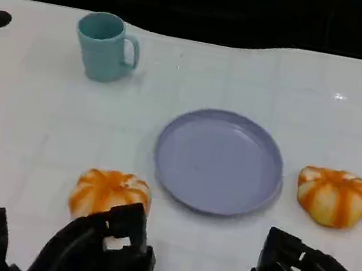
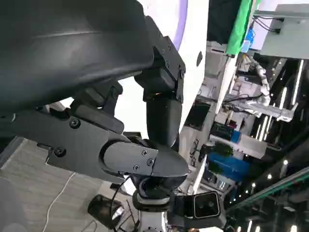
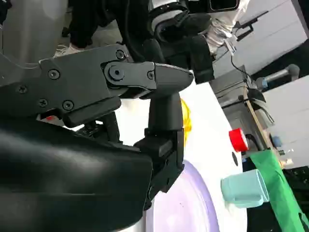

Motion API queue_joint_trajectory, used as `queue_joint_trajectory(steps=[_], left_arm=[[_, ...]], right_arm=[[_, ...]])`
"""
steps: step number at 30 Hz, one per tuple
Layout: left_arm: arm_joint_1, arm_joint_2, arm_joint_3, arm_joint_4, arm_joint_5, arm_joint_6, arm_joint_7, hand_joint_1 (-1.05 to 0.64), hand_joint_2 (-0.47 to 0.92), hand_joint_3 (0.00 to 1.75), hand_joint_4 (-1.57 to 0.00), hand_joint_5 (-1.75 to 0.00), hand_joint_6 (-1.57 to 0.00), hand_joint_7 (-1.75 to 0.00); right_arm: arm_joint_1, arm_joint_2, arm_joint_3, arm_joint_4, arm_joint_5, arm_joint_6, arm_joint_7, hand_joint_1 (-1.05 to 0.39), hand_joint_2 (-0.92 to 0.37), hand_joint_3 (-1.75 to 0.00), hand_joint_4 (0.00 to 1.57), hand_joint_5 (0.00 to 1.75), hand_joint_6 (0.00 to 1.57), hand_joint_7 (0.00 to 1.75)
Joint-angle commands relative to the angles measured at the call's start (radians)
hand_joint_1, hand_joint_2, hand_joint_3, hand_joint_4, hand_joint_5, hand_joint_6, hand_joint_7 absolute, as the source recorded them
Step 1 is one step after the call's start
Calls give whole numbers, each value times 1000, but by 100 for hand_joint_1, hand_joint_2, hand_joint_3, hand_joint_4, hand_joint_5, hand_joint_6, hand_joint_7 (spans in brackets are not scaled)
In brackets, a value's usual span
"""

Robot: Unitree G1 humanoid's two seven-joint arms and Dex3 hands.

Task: Grasp the bread from the table and place it into the plate.

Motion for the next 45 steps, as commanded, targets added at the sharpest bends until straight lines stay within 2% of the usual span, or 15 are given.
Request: queue_joint_trajectory(steps=[1,35,45], left_arm=[[-10,12,11,11,6,-9,-3,-67,92,23,-80,-175,-61,-171],[-4,8,16,-4,-11,3,-5,-66,92,23,-79,-175,-62,-168],[2,0,22,-29,-22,17,8,-68,92,19,-75,-175,-64,-155]], right_arm=[[-6,-10,-8,-3,0,-11,3,-57,-92,-41,63,175,40,175],[3,-10,-6,-13,5,-6,6,-57,-92,-39,62,175,41,172],[5,-13,-6,-18,5,5,3,-58,-92,-39,61,175,41,172]])
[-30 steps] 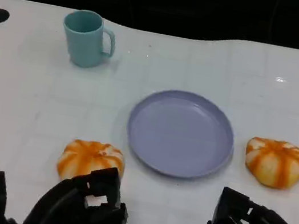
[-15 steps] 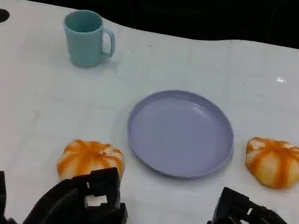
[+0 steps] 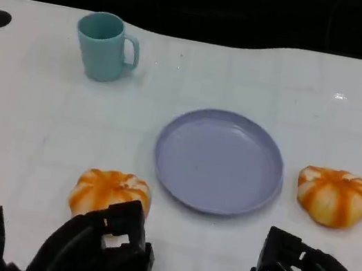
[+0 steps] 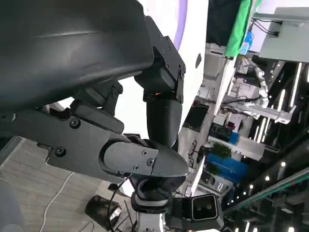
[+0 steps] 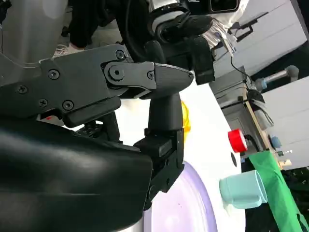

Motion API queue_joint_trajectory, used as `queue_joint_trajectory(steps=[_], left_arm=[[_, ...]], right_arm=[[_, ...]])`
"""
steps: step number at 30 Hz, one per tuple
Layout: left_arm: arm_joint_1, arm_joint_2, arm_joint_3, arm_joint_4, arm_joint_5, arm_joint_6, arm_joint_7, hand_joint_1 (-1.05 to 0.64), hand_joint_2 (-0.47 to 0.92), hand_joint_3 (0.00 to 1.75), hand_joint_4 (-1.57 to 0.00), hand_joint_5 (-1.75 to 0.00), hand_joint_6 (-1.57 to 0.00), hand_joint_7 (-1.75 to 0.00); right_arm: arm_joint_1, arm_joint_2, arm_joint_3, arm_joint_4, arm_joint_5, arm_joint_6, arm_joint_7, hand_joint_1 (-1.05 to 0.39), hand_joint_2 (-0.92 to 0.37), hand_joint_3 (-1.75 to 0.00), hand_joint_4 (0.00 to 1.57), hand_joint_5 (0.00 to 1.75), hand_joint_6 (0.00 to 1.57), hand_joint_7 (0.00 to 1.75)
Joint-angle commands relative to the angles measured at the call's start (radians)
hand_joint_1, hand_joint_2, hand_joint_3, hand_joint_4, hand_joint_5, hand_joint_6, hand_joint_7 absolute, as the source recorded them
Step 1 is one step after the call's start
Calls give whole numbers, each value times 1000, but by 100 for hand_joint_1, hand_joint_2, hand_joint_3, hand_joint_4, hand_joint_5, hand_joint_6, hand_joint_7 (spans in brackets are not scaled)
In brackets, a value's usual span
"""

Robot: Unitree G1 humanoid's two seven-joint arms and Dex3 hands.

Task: Grasp the bread from the table and place it into the plate.

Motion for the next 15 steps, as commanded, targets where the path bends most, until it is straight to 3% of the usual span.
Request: queue_joint_trajectory(steps=[1,5,9,12,15], left_arm=[[3,4,12,-20,-12,11,8,-68,92,19,-75,-175,-64,-154],[4,-2,25,-38,9,-37,27,-68,92,15,-69,-175,-64,-141],[3,1,33,-59,98,-164,87,-73,92,22,-55,-162,-59,-116],[1,33,33,-87,185,-250,129,-77,92,28,-51,-144,-53,-89],[-10,73,33,-100,269,-350,158,-78,92,30,-49,-115,-50,-49]], right_arm=[[6,-12,-6,-16,5,7,0,-58,-92,-38,61,175,41,172],[10,-8,-6,-22,5,9,-3,-58,-92,-38,61,175,41,172],[13,-7,-5,-26,2,3,-3,-58,-92,-39,61,175,41,171],[14,-8,-4,-32,5,11,-4,-58,-92,-39,61,175,41,171],[13,-9,-4,-30,6,10,0,-58,-92,-39,61,175,41,171]])
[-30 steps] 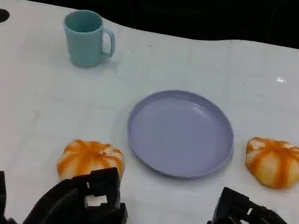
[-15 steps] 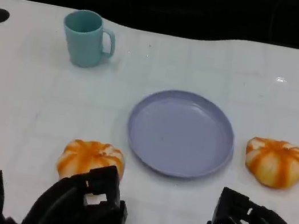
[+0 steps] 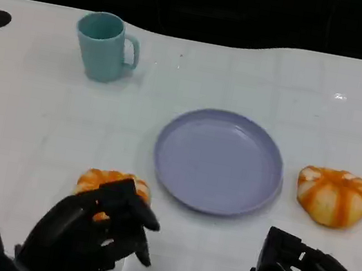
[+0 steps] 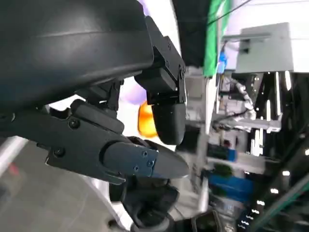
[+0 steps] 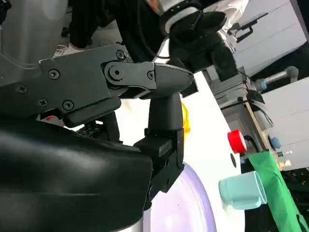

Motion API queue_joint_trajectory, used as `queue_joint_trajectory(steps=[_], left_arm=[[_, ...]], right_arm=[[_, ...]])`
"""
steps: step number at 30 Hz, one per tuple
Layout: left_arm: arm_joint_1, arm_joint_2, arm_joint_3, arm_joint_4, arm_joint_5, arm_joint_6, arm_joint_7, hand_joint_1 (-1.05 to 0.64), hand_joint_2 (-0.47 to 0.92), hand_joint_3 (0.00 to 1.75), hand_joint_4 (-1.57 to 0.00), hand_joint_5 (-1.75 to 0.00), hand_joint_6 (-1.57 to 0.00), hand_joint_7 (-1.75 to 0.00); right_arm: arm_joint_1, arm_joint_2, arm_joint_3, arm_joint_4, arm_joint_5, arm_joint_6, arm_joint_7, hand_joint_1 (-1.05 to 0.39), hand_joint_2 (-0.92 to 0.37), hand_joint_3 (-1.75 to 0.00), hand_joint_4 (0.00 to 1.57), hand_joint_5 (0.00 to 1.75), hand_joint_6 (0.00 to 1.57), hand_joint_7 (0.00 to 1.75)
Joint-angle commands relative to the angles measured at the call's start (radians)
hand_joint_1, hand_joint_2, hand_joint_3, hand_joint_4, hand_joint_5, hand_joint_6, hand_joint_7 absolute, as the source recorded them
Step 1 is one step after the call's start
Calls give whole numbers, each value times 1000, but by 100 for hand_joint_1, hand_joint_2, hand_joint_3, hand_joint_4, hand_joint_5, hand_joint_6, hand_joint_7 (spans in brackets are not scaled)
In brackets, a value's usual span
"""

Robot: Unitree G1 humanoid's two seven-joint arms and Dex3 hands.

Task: Grasp the bread from the table and place it into the plate.

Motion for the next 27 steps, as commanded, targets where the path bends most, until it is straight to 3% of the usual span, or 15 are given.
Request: queue_joint_trajectory(steps=[1,4,10,15,19,27], left_arm=[[-17,68,13,-27,104,-134,45,-78,92,29,-47,-108,-49,-41],[-30,102,18,-33,162,-204,79,-76,92,22,-42,-90,-47,-23],[-15,172,57,-139,470,-262,273,-74,92,15,-33,-82,-41,-12],[13,230,69,-265,713,-186,375,-77,92,17,-27,-77,-36,-6],[22,293,57,-345,899,-128,401,-76,92,19,-26,-59,-33,-1],[7,350,-36,-443,1182,57,337,-78,92,16,-21,-38,-22,0]], right_arm=[[5,-9,-5,-10,6,2,2,-58,-92,-39,61,175,41,172],[5,-9,-4,-11,6,3,3,-58,-92,-39,61,175,41,172],[8,-7,-4,-11,5,1,0,-58,-92,-39,61,175,40,172],[12,-7,2,-22,-1,1,-7,-58,-92,-39,61,175,40,172],[13,-6,4,-20,9,2,2,-56,-92,-41,60,175,39,172],[11,-8,2,-18,8,-4,3,-56,-92,-41,61,175,41,171]])
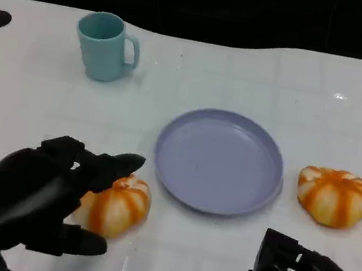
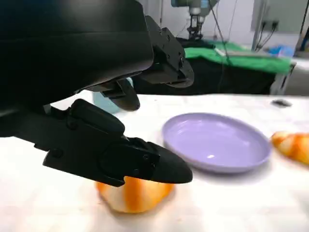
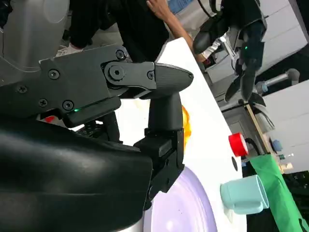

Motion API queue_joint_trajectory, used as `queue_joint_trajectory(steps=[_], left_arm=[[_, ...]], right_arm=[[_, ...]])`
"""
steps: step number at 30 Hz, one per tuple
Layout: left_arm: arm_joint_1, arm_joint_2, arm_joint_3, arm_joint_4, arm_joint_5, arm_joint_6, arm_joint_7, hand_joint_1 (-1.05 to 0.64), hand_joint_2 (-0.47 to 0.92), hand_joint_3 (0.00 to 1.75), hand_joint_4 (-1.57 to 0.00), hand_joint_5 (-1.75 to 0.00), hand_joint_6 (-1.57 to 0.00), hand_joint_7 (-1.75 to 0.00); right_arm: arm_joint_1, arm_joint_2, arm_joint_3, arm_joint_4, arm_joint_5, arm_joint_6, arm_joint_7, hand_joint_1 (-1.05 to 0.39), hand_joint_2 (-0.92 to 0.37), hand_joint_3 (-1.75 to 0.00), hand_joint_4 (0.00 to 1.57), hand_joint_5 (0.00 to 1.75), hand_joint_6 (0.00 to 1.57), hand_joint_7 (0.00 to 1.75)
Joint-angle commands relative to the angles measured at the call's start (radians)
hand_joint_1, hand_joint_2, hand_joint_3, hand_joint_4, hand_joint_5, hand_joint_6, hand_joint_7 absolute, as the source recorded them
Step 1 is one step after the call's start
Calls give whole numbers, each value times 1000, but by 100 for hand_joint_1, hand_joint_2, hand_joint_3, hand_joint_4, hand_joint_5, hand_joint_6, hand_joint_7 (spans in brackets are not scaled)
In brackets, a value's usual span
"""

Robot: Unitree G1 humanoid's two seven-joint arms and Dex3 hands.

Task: Grasp the bread from the table and place it into the plate.

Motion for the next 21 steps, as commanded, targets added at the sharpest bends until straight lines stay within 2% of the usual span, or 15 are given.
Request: queue_joint_trajectory(steps=[1,4,11,21], left_arm=[[-18,33,-61,-27,115,96,-48,-78,92,15,-24,-34,-22,0],[-53,33,-108,-1,167,143,-49,-77,92,11,-30,-26,-22,0],[-160,21,-223,133,288,252,-39,-78,92,6,-38,-23,-25,-1],[-333,-43,-368,485,304,359,62,-71,89,0,-40,-22,-29,-2]], right_arm=[[5,-10,-9,-11,4,-10,3,-56,-92,-41,62,175,41,171],[4,-12,-10,-10,4,-7,3,-57,-92,-41,63,175,42,171],[3,-16,-12,-4,3,-10,4,-56,-92,-40,62,175,42,170],[1,-16,-9,0,-3,-17,4,-56,-92,-41,61,175,42,171]])
